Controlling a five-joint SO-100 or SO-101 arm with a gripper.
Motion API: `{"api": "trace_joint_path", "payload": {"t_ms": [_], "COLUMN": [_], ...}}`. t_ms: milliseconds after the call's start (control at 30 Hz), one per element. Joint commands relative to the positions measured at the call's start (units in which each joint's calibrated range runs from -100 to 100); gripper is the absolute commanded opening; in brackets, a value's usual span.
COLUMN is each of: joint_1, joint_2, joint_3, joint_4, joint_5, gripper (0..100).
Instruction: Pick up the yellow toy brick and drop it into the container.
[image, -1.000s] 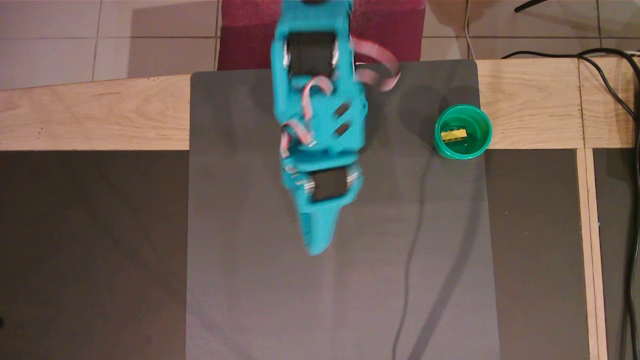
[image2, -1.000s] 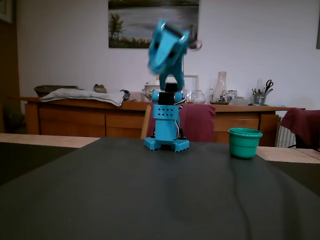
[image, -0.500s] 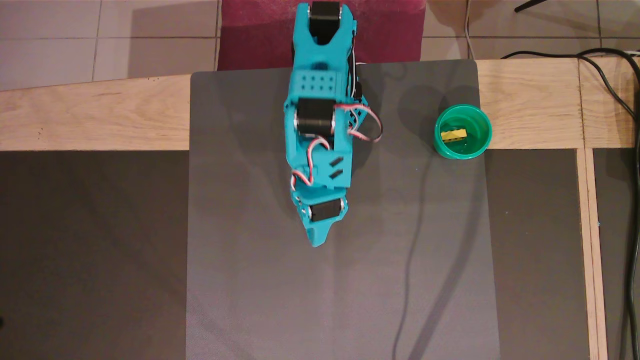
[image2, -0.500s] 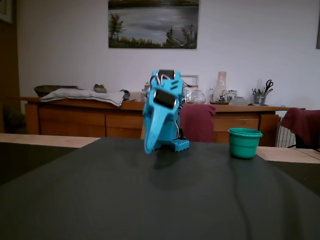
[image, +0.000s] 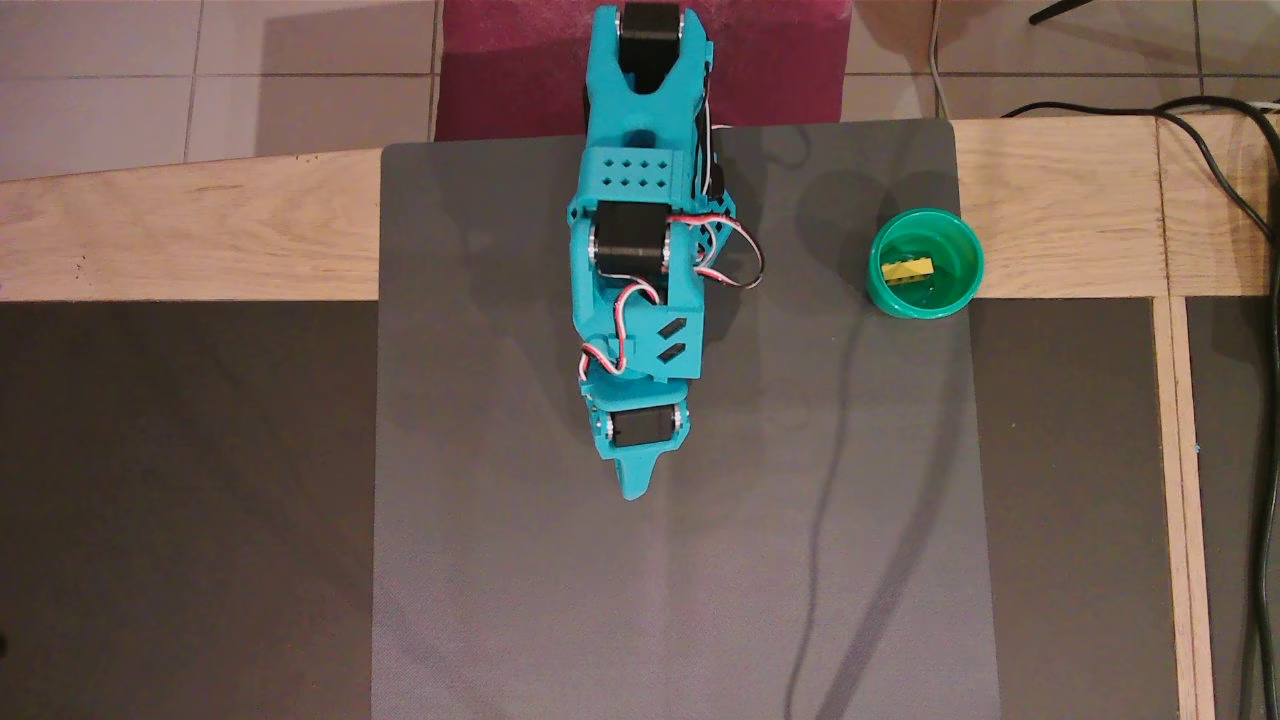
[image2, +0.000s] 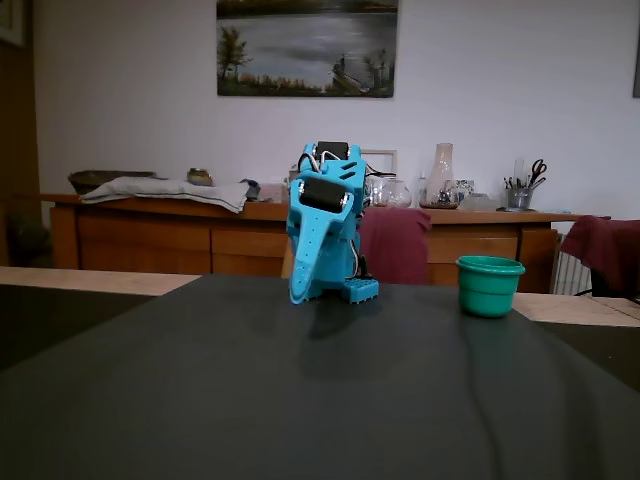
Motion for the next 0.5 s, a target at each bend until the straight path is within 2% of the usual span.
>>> {"api": "trace_joint_path", "payload": {"t_ms": [0, 467], "joint_1": [0.26, 0.03], "joint_2": [-0.43, -0.43], "joint_3": [-0.36, -0.36], "joint_4": [-0.78, -0.78], "joint_5": [-2.11, -2.64], "gripper": [0, 0]}}
